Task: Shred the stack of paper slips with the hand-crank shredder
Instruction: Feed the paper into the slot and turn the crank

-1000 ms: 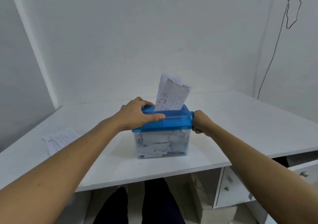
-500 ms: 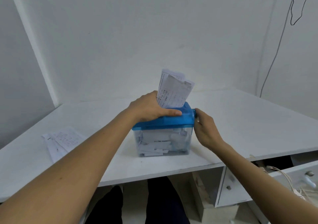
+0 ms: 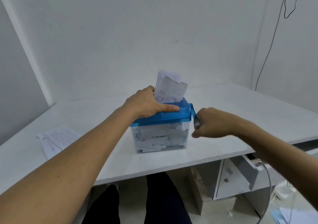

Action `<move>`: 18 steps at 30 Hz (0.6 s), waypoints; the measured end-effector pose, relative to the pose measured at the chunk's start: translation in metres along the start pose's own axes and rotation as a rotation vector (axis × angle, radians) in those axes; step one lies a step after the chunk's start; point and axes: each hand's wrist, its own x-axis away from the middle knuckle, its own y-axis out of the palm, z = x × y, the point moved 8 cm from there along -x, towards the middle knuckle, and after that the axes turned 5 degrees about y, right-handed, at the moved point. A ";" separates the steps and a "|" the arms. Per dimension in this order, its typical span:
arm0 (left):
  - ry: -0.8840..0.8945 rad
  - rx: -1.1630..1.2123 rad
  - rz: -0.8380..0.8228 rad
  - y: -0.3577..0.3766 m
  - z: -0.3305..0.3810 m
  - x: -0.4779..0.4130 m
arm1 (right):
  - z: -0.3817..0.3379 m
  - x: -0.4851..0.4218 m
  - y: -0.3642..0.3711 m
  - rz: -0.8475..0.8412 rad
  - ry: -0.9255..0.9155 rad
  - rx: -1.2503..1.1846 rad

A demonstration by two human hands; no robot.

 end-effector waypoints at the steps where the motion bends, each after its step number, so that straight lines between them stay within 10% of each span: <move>1: 0.005 0.002 -0.001 0.000 0.000 0.000 | -0.003 0.002 -0.010 -0.050 0.012 0.003; 5: 0.045 0.011 0.009 -0.001 0.002 0.000 | -0.008 0.004 -0.048 -0.045 0.048 -0.086; 14: 0.071 0.005 0.018 -0.003 0.004 0.001 | -0.007 -0.032 -0.103 0.634 0.036 -0.270; 18: 0.071 0.006 0.026 -0.004 0.003 0.001 | -0.009 -0.066 -0.093 0.588 -0.009 -0.484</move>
